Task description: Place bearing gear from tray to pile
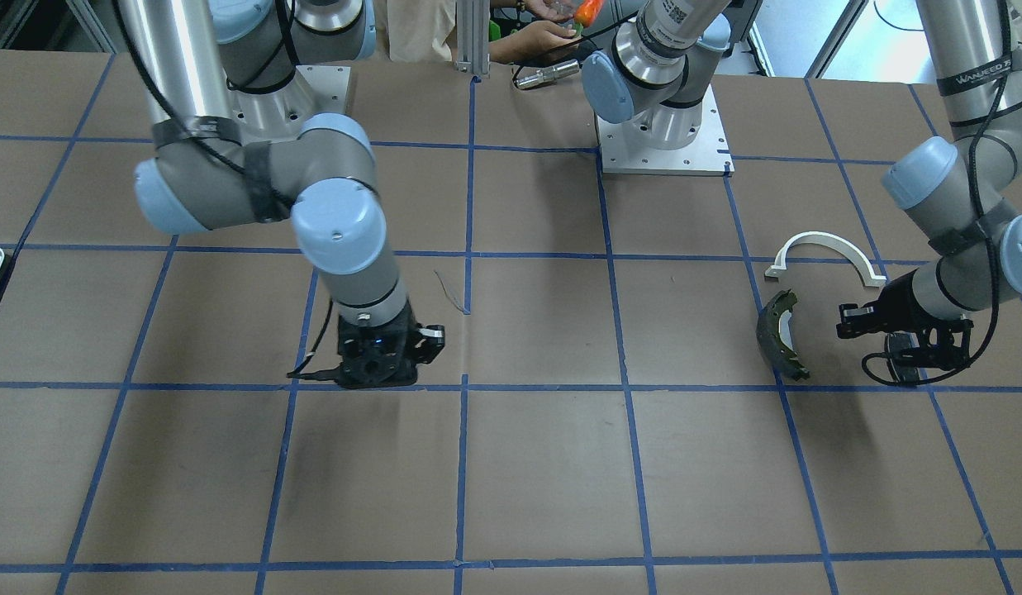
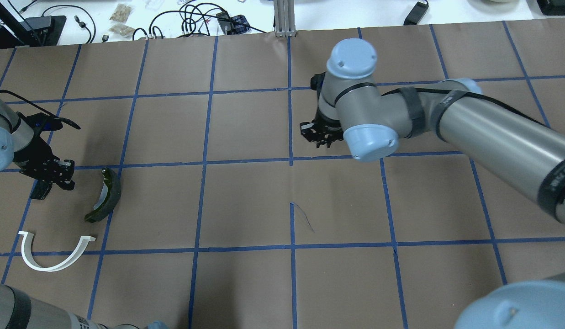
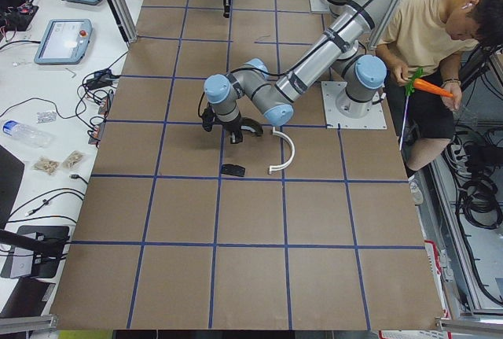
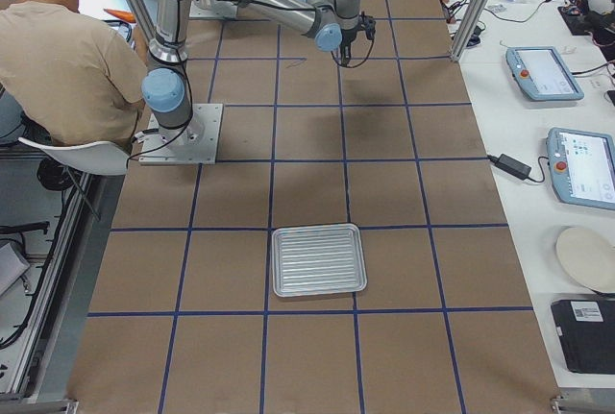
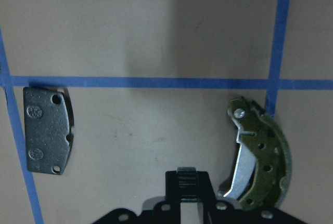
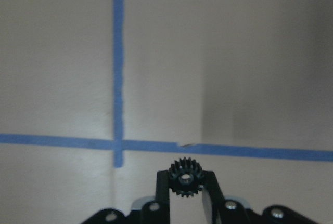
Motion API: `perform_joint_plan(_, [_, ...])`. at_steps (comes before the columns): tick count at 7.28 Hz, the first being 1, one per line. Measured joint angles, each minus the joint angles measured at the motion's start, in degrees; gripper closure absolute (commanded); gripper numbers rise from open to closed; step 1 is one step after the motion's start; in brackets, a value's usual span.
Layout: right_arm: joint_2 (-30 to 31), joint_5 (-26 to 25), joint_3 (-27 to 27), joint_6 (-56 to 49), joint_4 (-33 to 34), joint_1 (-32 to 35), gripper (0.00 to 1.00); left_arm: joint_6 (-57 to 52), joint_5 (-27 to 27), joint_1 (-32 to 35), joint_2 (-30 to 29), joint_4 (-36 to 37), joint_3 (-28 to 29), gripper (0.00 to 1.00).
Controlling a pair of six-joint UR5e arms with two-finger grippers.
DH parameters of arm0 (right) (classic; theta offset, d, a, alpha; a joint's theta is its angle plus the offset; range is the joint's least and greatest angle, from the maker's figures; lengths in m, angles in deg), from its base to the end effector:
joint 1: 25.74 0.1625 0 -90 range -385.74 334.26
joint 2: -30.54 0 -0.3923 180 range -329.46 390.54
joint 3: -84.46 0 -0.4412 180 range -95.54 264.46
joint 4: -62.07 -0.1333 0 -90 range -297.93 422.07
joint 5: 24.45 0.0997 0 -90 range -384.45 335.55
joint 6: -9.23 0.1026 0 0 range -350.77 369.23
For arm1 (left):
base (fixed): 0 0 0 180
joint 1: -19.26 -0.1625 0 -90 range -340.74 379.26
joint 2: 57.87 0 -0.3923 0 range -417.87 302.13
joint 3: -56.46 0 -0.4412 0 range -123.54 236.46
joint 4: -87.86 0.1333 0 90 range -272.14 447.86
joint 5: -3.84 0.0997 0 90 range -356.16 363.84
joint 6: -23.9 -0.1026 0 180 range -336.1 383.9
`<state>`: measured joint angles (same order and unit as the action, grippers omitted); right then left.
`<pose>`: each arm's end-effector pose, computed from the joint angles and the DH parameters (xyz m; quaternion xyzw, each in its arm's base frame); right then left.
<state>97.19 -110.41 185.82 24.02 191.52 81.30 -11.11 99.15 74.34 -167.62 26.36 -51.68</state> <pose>0.3178 -0.5573 0.1777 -0.0211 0.9983 -0.0301 0.0452 0.2205 -0.5321 0.1437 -0.0046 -0.9956 -0.0935 0.0090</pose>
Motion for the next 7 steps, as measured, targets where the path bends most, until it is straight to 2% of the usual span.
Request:
perform_joint_plan(2, [-1.46, 0.01, -0.12, 6.58, 1.44, 7.67, 0.99, -0.2, -0.57, 0.18, 0.39, 2.59, -2.49, 1.0])
perform_joint_plan(3, [-1.86, 0.01, -0.1, 7.81, 1.58, 9.21, 0.73, -0.22, -0.96, 0.27, 0.56, 2.93, -3.35, 1.0])
perform_joint_plan(4, [-2.19, 0.01, -0.09, 8.12, 1.62, 9.79, 0.45, -0.23, -1.17, 0.28, 0.74, 3.23, -4.09, 0.84])
perform_joint_plan(5, [-2.51, 0.0, -0.14, 7.97, 1.94, 9.96, 0.13, -0.22, -1.32, 0.29, 0.93, 3.39, -4.45, 0.42])
perform_joint_plan(6, [-2.69, 0.01, -0.31, 7.89, 2.75, 9.87, 0.03, -0.18, -1.41, 0.29, 1.05, 3.46, -4.43, 0.11])
perform_joint_plan(7, [-2.61, -0.15, -0.91, 7.83, 3.58, 9.49, 0.0, -0.18, -1.46, 0.29, 1.11, 3.5, -4.26, 0.0])
